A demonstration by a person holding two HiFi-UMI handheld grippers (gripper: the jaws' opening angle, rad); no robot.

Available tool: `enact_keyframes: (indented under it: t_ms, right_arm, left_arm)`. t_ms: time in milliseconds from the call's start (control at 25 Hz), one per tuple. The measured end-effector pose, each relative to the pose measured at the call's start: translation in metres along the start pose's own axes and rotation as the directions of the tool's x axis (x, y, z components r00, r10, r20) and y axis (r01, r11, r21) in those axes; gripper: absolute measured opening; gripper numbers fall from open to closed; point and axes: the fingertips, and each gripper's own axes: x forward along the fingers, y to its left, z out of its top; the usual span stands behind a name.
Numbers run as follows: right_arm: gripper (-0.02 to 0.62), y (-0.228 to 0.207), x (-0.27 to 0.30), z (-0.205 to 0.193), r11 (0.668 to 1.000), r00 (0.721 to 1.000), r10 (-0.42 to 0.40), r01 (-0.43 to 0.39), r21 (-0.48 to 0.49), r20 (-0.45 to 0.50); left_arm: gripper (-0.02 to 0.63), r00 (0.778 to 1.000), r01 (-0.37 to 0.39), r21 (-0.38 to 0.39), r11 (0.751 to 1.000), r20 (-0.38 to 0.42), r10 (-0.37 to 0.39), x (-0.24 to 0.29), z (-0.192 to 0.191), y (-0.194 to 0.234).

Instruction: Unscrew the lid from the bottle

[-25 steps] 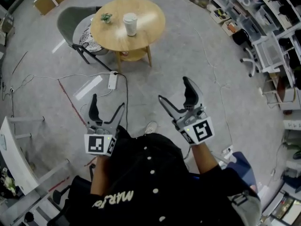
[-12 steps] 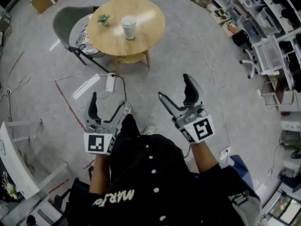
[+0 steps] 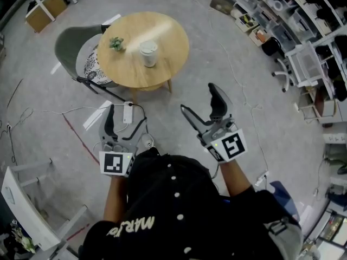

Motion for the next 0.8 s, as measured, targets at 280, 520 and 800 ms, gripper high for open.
enact_keyframes:
  t_ms: [280, 520, 800]
  right_arm:
    - [0.394, -0.009, 0.06, -0.001, 0.999, 0.999, -0.044, 0.044, -0.019, -0.006]
    - [0.394, -0.013, 0.096, -0.009, 0.997, 0.997, -0.073, 0.072, -0.02, -0.036]
    - [0.397, -0.039, 0.128, -0.036, 0.999, 0.995, -0.046, 0.045, -0.015, -0.094]
  left_arm:
    - [0.434, 0.998, 0.06, 0.006, 0.998, 0.002, -0.06, 0.033, 0.007, 0.054]
    - [0.434, 0.991, 0.128, 0.011, 0.992, -0.028, -0.128, 0.06, -0.003, 0.078]
    - [0.434, 0.987, 0.153, -0.007, 0.988, -0.043, -0.153, 0.106, -0.023, 0.087]
